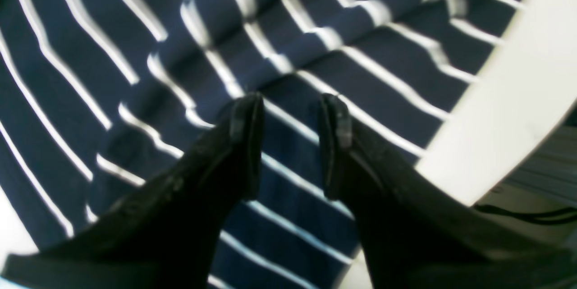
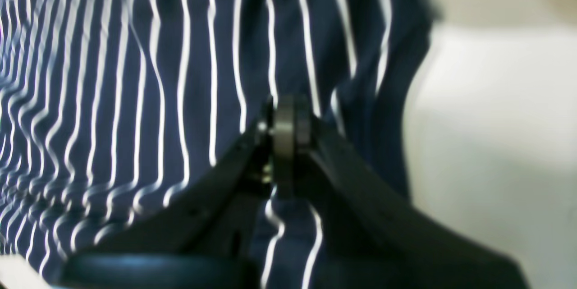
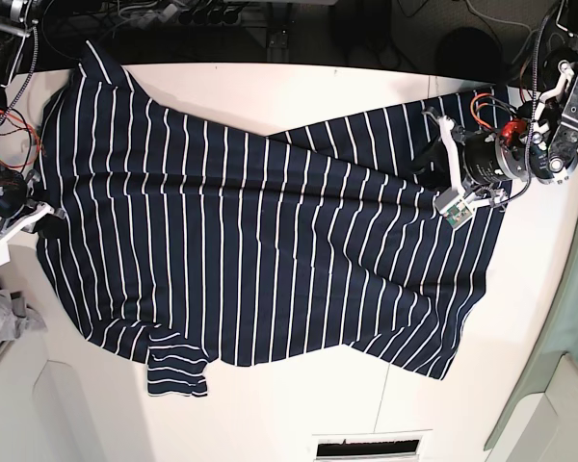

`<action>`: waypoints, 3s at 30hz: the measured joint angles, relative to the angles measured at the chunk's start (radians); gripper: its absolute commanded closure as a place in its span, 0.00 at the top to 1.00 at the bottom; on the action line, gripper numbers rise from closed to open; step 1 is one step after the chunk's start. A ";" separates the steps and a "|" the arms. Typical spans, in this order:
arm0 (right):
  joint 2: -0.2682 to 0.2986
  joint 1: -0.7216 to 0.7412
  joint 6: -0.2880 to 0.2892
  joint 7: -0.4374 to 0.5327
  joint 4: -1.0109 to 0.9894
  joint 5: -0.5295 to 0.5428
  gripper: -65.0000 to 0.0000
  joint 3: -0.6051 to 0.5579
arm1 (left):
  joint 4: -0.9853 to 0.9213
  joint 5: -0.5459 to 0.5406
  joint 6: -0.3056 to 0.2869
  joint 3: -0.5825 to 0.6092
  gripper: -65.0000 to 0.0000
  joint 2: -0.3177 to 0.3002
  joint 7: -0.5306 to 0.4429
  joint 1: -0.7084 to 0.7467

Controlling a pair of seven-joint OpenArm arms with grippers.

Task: Layout the t-shirt on the table in an organized manner, then fold the t-shirt properly

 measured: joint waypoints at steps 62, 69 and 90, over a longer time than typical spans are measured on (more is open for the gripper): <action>0.052 -0.221 0.023 -0.218 0.058 0.215 0.53 0.286 | -0.109 0.151 0.022 -0.003 0.35 0.064 -0.110 0.103; 0.028 -0.364 0.058 -0.213 0.063 0.283 0.53 0.276 | -0.109 0.142 0.026 -0.004 0.35 0.064 -0.116 0.105; -0.090 -0.416 0.061 -0.229 0.328 0.250 0.00 0.296 | -0.111 0.146 -0.002 -0.003 0.32 0.055 -0.125 0.105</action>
